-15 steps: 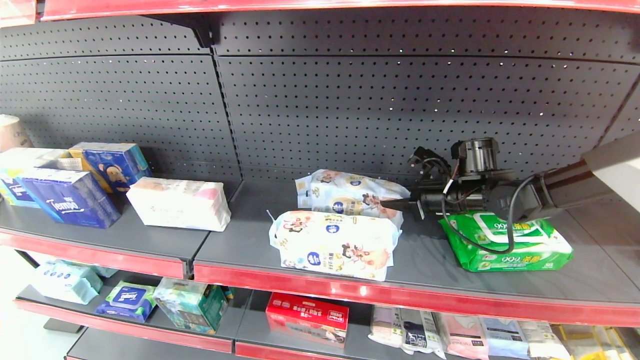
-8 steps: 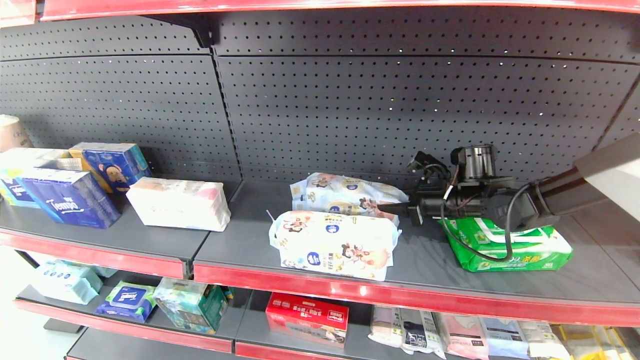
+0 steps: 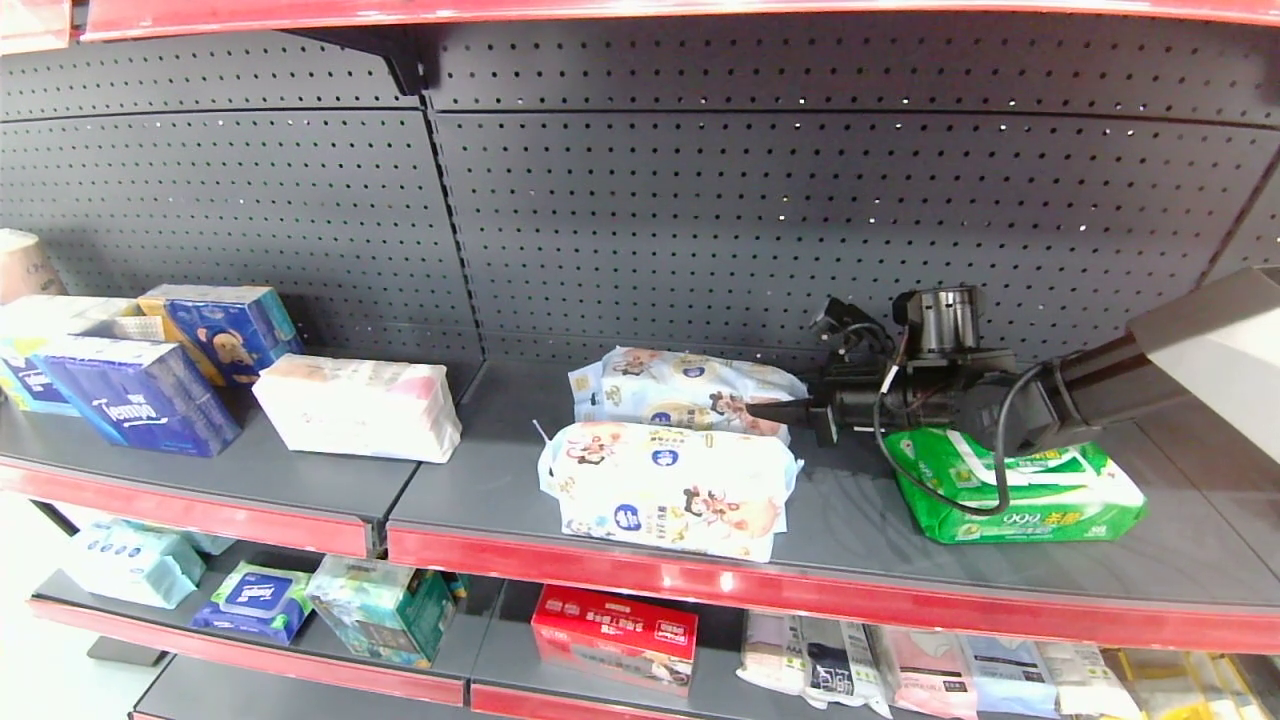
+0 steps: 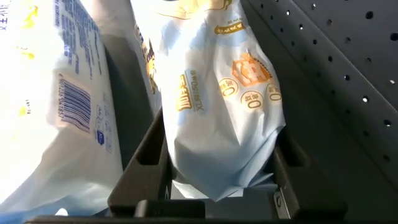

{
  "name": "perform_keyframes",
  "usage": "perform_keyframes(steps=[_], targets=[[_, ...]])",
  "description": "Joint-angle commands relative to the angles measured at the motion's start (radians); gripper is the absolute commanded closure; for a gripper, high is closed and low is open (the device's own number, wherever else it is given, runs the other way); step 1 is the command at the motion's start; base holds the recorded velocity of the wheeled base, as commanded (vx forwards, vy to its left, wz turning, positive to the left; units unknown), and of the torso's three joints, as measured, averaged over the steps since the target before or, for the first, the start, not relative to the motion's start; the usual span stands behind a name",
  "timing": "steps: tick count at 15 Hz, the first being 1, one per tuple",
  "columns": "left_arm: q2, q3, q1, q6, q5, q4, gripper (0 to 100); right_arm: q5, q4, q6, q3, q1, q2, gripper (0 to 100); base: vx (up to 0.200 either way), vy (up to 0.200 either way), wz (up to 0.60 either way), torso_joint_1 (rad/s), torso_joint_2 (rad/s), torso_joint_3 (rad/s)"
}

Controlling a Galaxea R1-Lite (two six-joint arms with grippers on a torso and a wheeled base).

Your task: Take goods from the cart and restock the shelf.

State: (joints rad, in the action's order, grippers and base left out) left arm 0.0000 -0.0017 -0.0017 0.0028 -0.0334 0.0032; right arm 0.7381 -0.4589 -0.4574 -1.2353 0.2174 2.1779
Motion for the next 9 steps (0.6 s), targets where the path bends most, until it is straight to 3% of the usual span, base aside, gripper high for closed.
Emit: perform_keyframes(steps=[1,7,8,9], targets=[[0.002,0.000,0.000,0.000,0.000,0.000,0,0.004,-0.001,-0.004,0.002,0.000,0.005,100,0.000,0.000,0.00,0.000,0.00,0.000],[0.002,0.000,0.000,0.000,0.000,0.000,0,0.003,0.003,-0.004,0.014,0.002,0.005,100,0.000,0.000,0.00,0.000,0.00,0.000],[0.002,0.000,0.000,0.000,0.000,0.000,0,0.004,0.003,-0.004,0.013,0.002,0.007,0,0.000,0.000,0.00,0.000,0.00,0.000],[0.000,0.000,0.000,0.000,0.000,0.000,0,0.003,0.003,0.002,0.008,0.003,0.008,0,0.000,0.000,0.00,0.000,0.00,0.000]])
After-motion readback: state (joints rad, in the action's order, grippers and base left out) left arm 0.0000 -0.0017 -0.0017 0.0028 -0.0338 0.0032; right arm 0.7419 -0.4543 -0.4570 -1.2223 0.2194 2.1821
